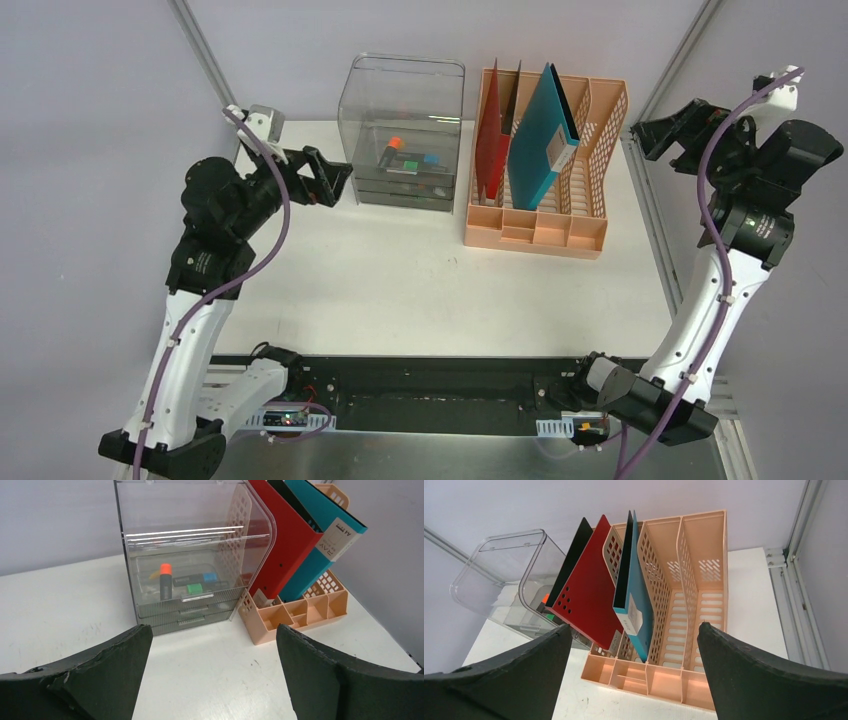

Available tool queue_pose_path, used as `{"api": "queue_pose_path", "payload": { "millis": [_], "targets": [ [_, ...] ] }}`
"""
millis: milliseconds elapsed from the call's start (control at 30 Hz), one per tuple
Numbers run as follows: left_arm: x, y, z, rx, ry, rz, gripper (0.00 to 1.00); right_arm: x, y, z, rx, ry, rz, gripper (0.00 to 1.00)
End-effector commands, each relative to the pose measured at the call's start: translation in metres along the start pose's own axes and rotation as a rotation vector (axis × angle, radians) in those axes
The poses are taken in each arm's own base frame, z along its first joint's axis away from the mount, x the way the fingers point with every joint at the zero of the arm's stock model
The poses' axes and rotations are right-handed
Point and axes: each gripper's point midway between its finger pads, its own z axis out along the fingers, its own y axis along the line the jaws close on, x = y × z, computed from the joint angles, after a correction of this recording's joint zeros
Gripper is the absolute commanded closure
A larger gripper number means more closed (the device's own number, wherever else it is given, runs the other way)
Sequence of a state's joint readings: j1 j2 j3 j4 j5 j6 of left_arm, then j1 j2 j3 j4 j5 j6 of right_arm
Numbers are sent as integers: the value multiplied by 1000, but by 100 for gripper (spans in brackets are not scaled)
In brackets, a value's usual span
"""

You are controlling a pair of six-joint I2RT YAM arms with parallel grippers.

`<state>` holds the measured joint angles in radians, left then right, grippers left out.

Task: Organize the desk
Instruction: Reset both arms

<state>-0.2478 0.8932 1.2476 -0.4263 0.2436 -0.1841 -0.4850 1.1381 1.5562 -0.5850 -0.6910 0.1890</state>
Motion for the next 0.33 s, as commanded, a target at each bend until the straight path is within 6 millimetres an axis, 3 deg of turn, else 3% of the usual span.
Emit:
{"api": "queue_pose_path", "payload": {
  "millis": [0,300],
  "targets": [
    [-34,-11,-19,20,-102,45,1,-18,9,-8,-4,-39,-74,0],
    [-31,-17,-27,50,-110,52,1,-13,40,-17,-152,-16,-64,0]
  ]
}}
